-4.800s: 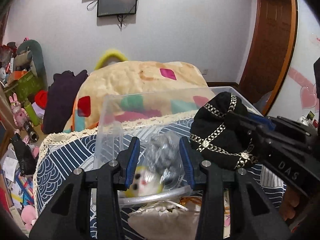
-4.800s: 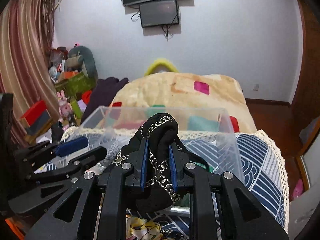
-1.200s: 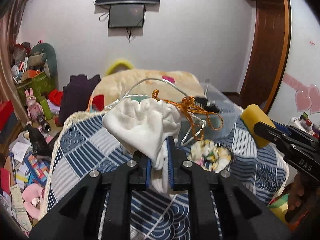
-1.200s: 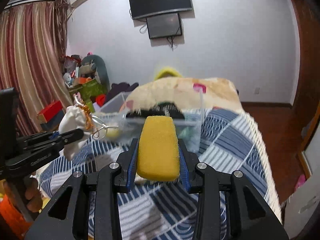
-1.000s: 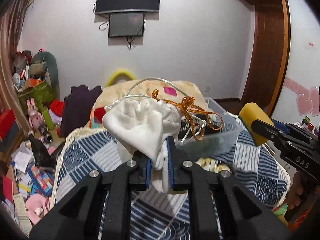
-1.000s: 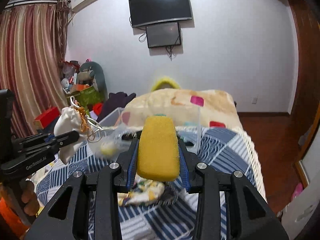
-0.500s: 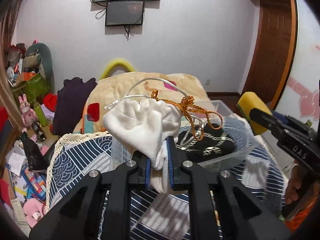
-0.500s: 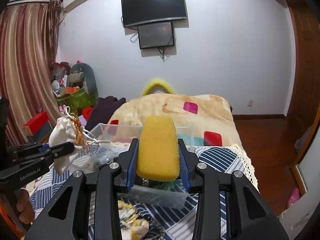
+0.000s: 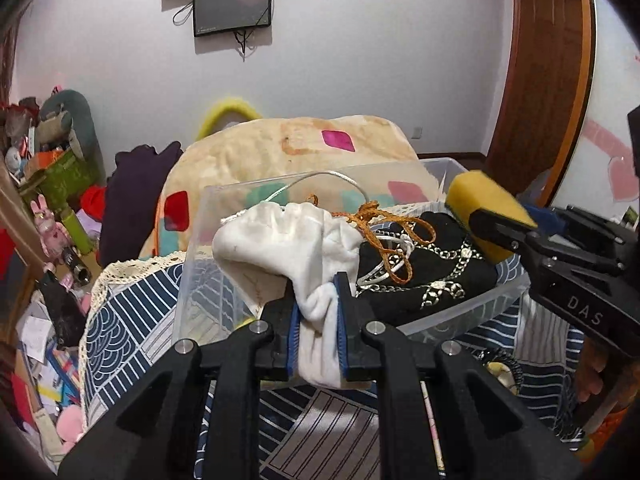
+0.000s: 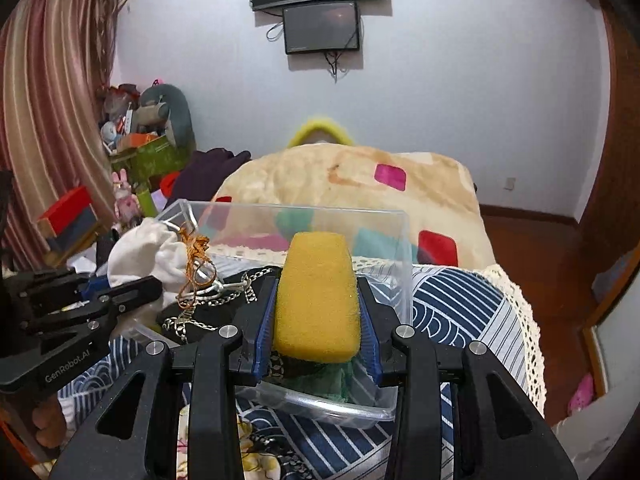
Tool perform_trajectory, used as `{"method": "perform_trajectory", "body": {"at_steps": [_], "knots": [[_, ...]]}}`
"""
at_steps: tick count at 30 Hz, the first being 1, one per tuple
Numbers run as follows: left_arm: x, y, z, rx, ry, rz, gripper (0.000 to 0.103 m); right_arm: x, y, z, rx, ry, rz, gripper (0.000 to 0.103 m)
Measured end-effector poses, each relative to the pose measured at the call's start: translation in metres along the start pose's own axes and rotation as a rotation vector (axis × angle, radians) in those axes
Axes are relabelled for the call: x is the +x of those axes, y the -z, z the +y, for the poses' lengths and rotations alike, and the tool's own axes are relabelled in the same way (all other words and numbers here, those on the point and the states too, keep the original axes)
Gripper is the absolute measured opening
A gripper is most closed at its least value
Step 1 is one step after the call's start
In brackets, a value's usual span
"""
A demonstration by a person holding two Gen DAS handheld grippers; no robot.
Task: Organize soft objects
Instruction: 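Place the white pouch into the box with the left tool while the right tool drops the sponge in, then grasp the floral scrunchie with the left tool while the right tool grasps the beaded bracelet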
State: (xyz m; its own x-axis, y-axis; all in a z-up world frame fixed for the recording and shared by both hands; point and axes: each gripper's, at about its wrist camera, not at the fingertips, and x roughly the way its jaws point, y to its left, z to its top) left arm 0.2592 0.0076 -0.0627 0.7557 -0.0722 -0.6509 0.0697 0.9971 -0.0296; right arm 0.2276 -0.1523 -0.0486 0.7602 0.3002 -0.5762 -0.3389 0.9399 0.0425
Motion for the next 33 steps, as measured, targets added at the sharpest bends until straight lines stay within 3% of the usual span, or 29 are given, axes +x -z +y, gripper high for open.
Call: {"method": "perform_trajectory", "body": {"at_steps": [2, 6, 15, 21, 27, 29, 33], "knots": [[0.000, 0.001, -0.004, 0.019, -0.015, 0.001, 0.016, -0.005, -0.001, 0.001, -0.013, 0.009, -0.019, 0.035], [-0.004, 0.001, -0.008, 0.039, -0.013, 0.011, 0.022, -0.014, -0.005, -0.002, 0.006, -0.011, -0.040, 0.051], [-0.031, -0.003, -0.008, 0.030, 0.006, -0.027, 0.026, -0.047, -0.013, 0.006, -0.030, -0.018, -0.115, 0.053], [-0.066, 0.001, -0.016, 0.039, 0.040, -0.088, 0.060, -0.070, -0.006, 0.013, -0.056, -0.027, -0.143, 0.053], [-0.089, 0.016, -0.027, 0.061, 0.060, -0.125, 0.086, -0.078, 0.011, 0.010, -0.058, -0.023, -0.129, 0.053], [-0.090, 0.023, -0.030, 0.067, 0.067, -0.109, 0.091, -0.078, 0.018, 0.008, -0.056, -0.017, -0.115, 0.053], [-0.079, 0.039, -0.034, 0.068, 0.080, -0.047, 0.091, -0.075, 0.035, 0.004, -0.060, -0.012, -0.069, 0.053]]}}
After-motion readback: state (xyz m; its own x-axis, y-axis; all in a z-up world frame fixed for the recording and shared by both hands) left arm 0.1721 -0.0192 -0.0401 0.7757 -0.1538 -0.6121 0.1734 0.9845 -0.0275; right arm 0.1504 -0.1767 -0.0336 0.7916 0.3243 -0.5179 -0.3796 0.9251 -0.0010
